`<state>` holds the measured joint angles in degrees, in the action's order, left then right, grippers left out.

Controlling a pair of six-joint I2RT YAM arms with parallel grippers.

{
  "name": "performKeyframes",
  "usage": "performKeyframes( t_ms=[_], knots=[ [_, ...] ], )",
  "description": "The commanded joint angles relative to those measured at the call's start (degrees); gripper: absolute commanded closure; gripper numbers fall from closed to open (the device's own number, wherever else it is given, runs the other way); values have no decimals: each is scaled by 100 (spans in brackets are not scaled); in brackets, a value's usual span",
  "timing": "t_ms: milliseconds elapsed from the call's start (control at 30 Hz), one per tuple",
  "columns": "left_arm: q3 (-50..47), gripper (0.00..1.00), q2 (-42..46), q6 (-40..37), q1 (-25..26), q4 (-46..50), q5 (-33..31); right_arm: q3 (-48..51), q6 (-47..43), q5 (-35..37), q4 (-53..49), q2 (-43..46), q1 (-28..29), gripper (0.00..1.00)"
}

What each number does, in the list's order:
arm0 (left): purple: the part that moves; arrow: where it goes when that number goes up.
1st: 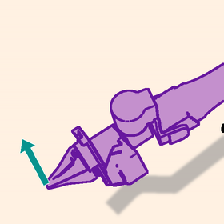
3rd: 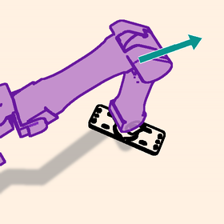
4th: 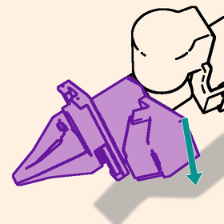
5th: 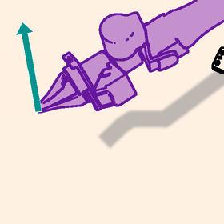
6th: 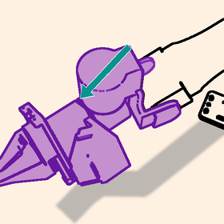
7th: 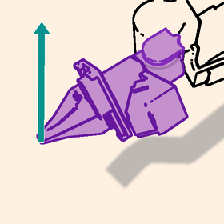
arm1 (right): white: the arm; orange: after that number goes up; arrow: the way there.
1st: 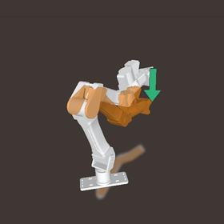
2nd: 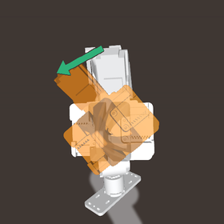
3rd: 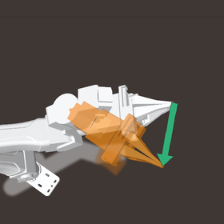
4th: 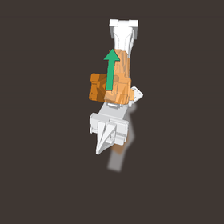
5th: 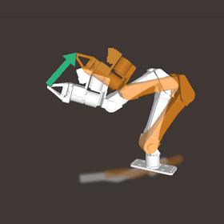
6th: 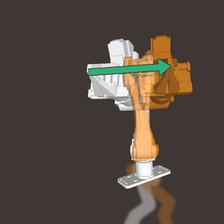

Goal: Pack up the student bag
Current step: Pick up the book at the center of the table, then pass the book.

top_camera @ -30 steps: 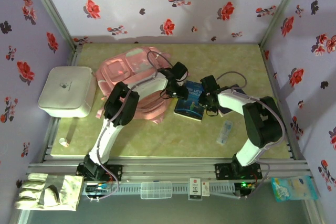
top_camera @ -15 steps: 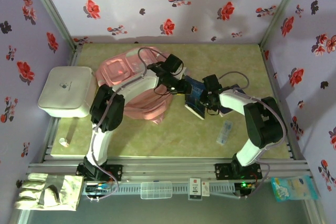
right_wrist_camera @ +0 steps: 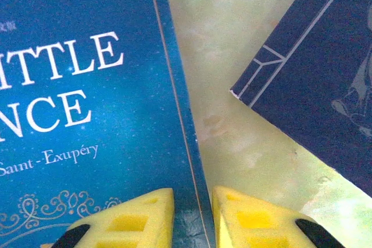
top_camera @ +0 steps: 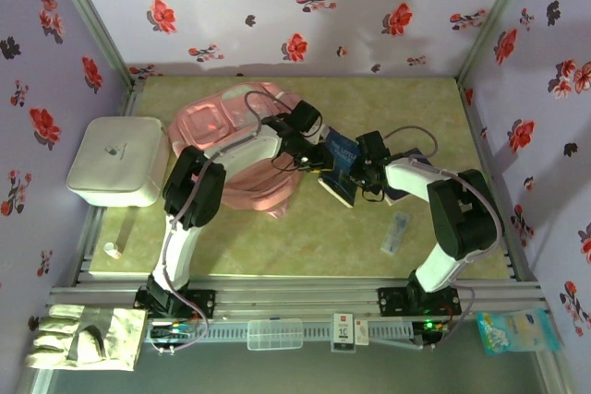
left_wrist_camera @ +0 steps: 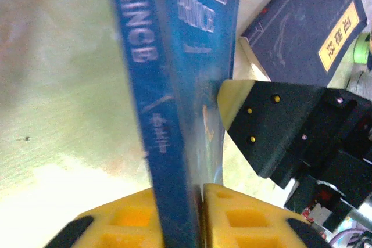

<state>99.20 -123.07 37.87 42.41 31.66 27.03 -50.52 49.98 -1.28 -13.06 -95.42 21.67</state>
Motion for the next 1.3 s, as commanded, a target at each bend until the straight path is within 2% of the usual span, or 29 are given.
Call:
performKeyframes(
  t_ms=[0,100,333,500,733,933,1067,1267],
  knots=[
    [-140,89,309,114,-94,-363,63,141,-15,-83,-10,10,46,71],
    [-229,100,495,81,-209,-377,62,162,-72,-83,163,283,35,59],
    [-368,100,1319,-161,-669,-438,30,106,-92,-336,700,946,-14,30],
    [-761,100,1946,214,-1174,-1043,9,105,378,-993,1793,1182,-9,15],
    [-1585,100,2634,1552,-1733,-2709,-94,152,2001,-1863,3839,909,38,10],
    [-2006,100,2768,2575,-1782,-3905,-255,-12,3307,-2066,5008,544,294,8],
    [-2084,100,2745,3075,-1786,-4325,-393,-197,3865,-2019,5390,247,507,7],
    [-2088,100,2691,3430,-1776,-4574,-410,-659,4584,-2096,6575,-524,623,7]
  ],
)
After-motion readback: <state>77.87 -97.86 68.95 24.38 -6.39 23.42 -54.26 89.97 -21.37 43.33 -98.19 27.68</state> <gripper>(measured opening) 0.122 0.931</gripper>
